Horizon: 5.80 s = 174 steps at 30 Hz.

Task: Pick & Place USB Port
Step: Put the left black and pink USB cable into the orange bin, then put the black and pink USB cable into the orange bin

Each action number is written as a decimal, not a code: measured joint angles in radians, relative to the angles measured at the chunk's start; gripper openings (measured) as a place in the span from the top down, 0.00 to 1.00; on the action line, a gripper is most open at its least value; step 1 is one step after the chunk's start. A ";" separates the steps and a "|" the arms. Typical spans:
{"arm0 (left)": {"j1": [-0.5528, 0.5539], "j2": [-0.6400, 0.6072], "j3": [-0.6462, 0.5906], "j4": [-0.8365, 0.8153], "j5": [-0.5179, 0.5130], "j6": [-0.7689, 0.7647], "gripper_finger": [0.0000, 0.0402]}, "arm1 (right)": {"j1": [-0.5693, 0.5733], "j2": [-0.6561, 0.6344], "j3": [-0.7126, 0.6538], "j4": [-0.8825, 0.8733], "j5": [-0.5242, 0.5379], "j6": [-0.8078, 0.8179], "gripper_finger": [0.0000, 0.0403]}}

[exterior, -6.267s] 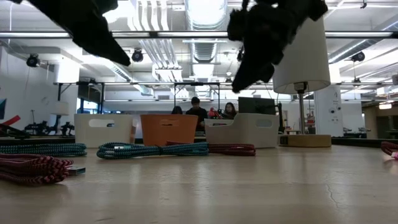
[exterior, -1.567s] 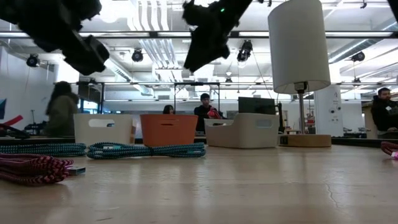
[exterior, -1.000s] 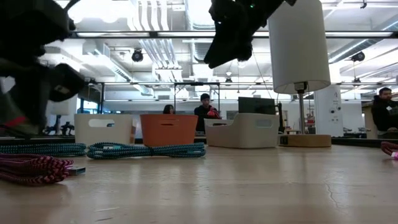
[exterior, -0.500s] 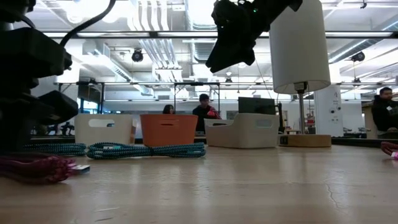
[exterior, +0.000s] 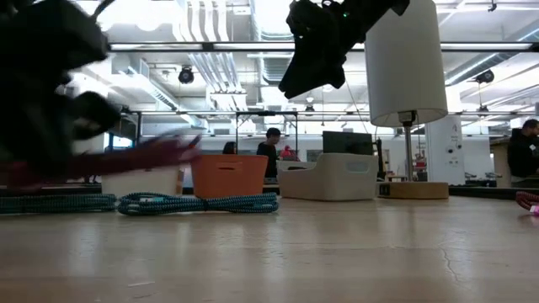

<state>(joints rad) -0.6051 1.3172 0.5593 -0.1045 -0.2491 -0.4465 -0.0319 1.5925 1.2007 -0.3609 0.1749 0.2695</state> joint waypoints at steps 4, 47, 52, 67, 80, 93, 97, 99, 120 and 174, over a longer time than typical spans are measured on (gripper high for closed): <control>0.021 -0.057 0.028 0.000 -0.208 -0.004 0.94 | 0.000 0.000 0.000 0.000 0.000 0.000 0.67; 0.844 0.146 0.059 0.323 -0.265 -0.171 0.94 | 0.002 0.001 -0.027 0.051 0.010 -0.019 0.69; 0.855 0.179 0.060 0.326 -0.264 -0.202 0.91 | 0.002 0.001 -0.029 0.051 0.010 -0.019 0.67; 0.874 0.204 0.100 0.322 -0.195 -0.171 0.80 | 0.002 0.001 -0.031 0.053 0.009 -0.018 0.70; 0.854 0.199 0.209 0.321 -0.075 0.052 0.75 | 0.022 -0.002 -0.031 0.014 0.007 0.012 0.68; 0.738 0.098 0.241 0.339 0.042 0.164 0.75 | 0.156 -0.007 -0.026 -0.376 0.004 0.317 0.60; 0.718 0.072 0.237 0.325 0.043 0.175 0.75 | 0.204 -0.010 -0.026 -0.475 -0.004 0.478 0.56; 0.711 0.069 0.237 0.331 0.043 0.175 0.75 | 0.228 -0.011 -0.026 -0.534 -0.004 0.580 0.55; 0.704 0.068 0.220 0.289 0.043 0.159 0.76 | 0.405 -0.007 -0.260 -0.685 -0.396 1.304 0.55; 0.703 0.068 0.220 0.291 0.042 0.151 0.76 | 0.358 -0.006 -0.278 -0.128 0.032 0.576 0.91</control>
<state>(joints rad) 0.0978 1.3853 0.7792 0.1864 -0.2070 -0.2955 0.3265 1.5860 0.9225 -0.4889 0.2069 0.8458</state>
